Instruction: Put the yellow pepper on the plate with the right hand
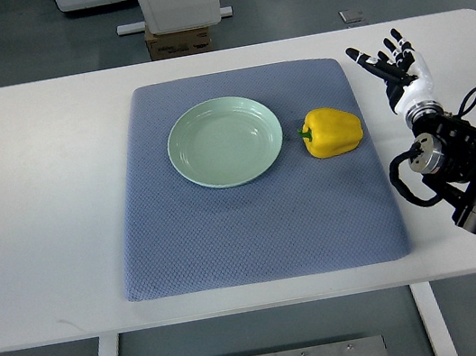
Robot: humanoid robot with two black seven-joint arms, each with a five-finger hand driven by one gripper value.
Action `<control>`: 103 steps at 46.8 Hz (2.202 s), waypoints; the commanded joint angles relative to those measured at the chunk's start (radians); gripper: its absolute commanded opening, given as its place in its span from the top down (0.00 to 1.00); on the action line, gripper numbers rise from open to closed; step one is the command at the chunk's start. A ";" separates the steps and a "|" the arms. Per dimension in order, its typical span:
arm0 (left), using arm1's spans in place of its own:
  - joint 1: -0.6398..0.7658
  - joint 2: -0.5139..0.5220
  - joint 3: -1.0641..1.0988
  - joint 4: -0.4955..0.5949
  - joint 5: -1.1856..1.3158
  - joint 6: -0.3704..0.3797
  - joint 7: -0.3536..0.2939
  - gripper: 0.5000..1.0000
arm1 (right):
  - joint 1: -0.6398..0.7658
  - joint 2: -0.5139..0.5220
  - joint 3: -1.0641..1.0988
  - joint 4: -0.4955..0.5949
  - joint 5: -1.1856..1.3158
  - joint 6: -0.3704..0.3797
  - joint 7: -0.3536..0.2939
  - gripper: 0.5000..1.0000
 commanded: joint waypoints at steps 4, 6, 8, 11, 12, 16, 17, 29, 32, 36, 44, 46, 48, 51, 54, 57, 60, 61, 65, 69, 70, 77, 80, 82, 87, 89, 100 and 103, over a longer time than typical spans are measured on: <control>0.000 0.000 0.000 0.000 0.000 0.000 0.000 0.00 | -0.002 -0.001 0.000 -0.005 -0.002 0.000 0.000 0.00; 0.000 0.000 0.000 0.000 0.000 0.000 0.000 0.00 | -0.002 -0.001 0.000 -0.006 -0.002 0.000 0.000 0.00; 0.000 0.000 0.000 0.000 0.000 0.000 0.000 0.00 | -0.002 -0.001 0.000 -0.006 -0.002 0.000 0.000 0.00; 0.000 0.000 0.000 0.000 0.000 -0.001 0.000 0.00 | -0.002 -0.001 0.000 -0.006 -0.002 0.000 0.000 0.00; 0.000 0.000 0.000 0.000 0.000 0.000 0.000 0.00 | -0.002 -0.001 0.001 -0.006 -0.002 0.000 0.000 0.00; 0.000 0.000 0.000 0.000 0.000 0.000 0.000 0.00 | -0.005 0.002 0.002 -0.008 0.000 0.000 0.000 0.00; 0.000 0.000 0.000 0.000 0.000 0.000 0.000 0.00 | -0.005 0.002 0.002 -0.008 0.000 0.000 0.000 0.00; 0.000 0.000 0.000 0.000 0.000 0.000 0.000 0.00 | 0.000 -0.002 0.008 -0.014 0.002 0.000 -0.005 0.00; 0.000 0.000 0.000 0.000 0.000 -0.001 0.000 0.00 | -0.002 -0.011 0.009 -0.026 0.003 0.000 -0.002 0.00; 0.000 0.000 0.000 0.000 0.000 -0.001 0.000 0.00 | -0.006 -0.033 0.008 -0.031 0.002 0.003 0.000 0.00; 0.000 0.000 0.000 0.000 0.000 -0.001 0.000 0.00 | -0.022 -0.040 -0.005 -0.029 -0.003 0.029 0.067 0.00; 0.000 0.000 0.000 0.000 0.000 0.000 0.000 0.00 | -0.018 -0.042 -0.012 -0.028 -0.005 0.032 0.092 0.00; 0.000 0.000 0.000 0.000 0.000 0.000 0.000 0.00 | -0.015 -0.047 -0.029 -0.026 -0.006 0.032 0.103 0.00; 0.000 0.000 0.000 0.000 0.000 0.000 0.000 0.00 | -0.011 -0.062 -0.069 -0.023 -0.006 0.032 0.107 0.00; 0.000 0.000 0.000 0.000 0.000 0.000 0.000 0.00 | 0.001 -0.073 -0.113 -0.021 -0.006 0.032 0.110 0.00; 0.000 0.000 0.000 0.000 0.000 -0.001 0.000 0.00 | 0.008 -0.076 -0.152 -0.021 -0.009 0.032 0.117 0.00; 0.000 0.000 0.000 0.000 0.000 -0.001 0.000 0.00 | 0.009 -0.082 -0.173 -0.021 -0.014 0.032 0.126 0.00; 0.000 0.000 0.000 0.000 0.000 -0.001 0.000 0.00 | 0.009 -0.085 -0.176 -0.021 -0.018 0.031 0.127 0.00; 0.000 0.000 0.000 0.000 0.000 0.000 0.000 0.00 | 0.009 -0.097 -0.189 -0.021 -0.060 0.032 0.133 0.00; 0.000 0.000 0.000 0.000 0.000 0.000 0.000 0.00 | 0.012 -0.109 -0.190 -0.021 -0.119 0.032 0.129 0.00; 0.000 0.000 0.000 0.000 0.000 0.000 0.000 0.00 | 0.012 -0.114 -0.190 -0.020 -0.133 0.034 0.129 0.00; 0.000 0.000 0.000 0.000 0.000 -0.001 0.000 0.00 | 0.024 -0.122 -0.201 -0.017 -0.190 0.057 0.130 0.00; 0.000 0.000 0.000 0.000 0.000 0.000 0.000 0.00 | 0.028 -0.136 -0.221 -0.017 -0.198 0.077 0.132 0.00; 0.000 0.000 0.000 0.000 0.000 0.000 0.000 0.00 | 0.037 -0.146 -0.239 -0.012 -0.198 0.095 0.133 0.00; 0.000 0.000 0.000 0.000 0.000 0.000 0.000 0.00 | 0.057 -0.185 -0.291 0.035 -0.204 0.135 0.149 0.00; 0.000 0.000 0.000 0.000 0.000 0.000 0.000 0.00 | 0.064 -0.214 -0.307 0.069 -0.207 0.146 0.161 0.00; 0.000 0.000 0.000 0.000 0.000 0.000 0.000 0.00 | 0.127 -0.343 -0.414 0.245 -0.262 0.181 0.169 0.00; 0.000 0.000 0.000 0.000 0.000 -0.001 0.000 0.00 | 0.153 -0.356 -0.488 0.265 -0.278 0.181 0.169 0.00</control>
